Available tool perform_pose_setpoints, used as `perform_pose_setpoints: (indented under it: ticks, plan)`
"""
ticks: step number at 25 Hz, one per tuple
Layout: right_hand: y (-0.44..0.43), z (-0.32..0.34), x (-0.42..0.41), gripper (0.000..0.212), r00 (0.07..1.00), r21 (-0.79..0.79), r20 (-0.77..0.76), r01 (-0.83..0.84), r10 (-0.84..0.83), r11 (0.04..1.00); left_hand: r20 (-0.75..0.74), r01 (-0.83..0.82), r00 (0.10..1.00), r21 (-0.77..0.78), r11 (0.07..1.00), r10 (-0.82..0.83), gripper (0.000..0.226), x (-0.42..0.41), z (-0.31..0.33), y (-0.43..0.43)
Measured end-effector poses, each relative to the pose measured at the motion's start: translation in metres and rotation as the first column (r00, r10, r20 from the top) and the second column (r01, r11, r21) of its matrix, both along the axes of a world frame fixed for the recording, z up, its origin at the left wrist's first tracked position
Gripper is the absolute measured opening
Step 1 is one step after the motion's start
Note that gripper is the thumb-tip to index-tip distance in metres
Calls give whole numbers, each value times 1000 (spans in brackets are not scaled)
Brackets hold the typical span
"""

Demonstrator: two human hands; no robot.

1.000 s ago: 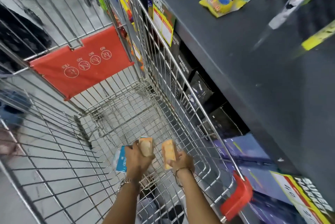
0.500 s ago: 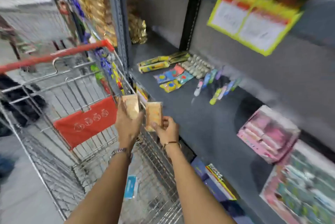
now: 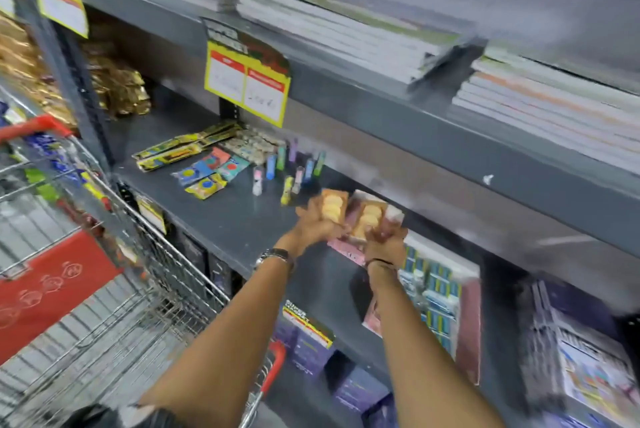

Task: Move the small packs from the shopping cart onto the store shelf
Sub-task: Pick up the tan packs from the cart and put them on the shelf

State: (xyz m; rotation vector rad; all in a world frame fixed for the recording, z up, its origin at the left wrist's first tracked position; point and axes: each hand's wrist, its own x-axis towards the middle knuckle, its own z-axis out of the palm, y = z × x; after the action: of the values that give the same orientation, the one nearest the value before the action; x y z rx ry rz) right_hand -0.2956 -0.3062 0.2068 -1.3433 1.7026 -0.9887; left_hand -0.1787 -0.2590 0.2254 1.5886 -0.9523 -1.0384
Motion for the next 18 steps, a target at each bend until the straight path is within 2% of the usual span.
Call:
perform_pose_setpoints:
  ticks: [3, 5, 7, 10, 14, 16, 18]
  plan:
    - [-10, -10, -22, 26, 998, 62, 41, 45, -47, 997, 69, 172, 981, 88, 981, -179, 68, -28, -11, -22]
    - [-13, -13, -24, 26, 997, 70, 36, 66, -69, 995, 108, 163, 977, 190, 968, -186, 78, -33, -16, -34]
    - [-14, -16, -23, 29, 997, 56, 36, 66, -68, 996, 269, 159, 937, 239, 958, -223, 83, -31, -23, -41]
    - [-13, -17, -20, 32, 996, 25, -75, 40, -38, 999, 541, 181, 799, 199, 963, -262, 80, -23, -32, -48]
    - [-13, -15, -21, 33, 965, 8, -260, -14, 16, 1000, 747, 159, 586, 274, 949, -314, 71, -16, -40, -58]
    - [-14, -13, -20, 26, 955, -22, -295, 30, -35, 999, 764, 138, 577, 255, 957, -287, 70, -13, -39, -57]
    - [-7, -12, -10, 33, 935, -67, -338, 89, -106, 994, 764, 107, 621, 135, 985, -172, 66, -4, -38, -41]
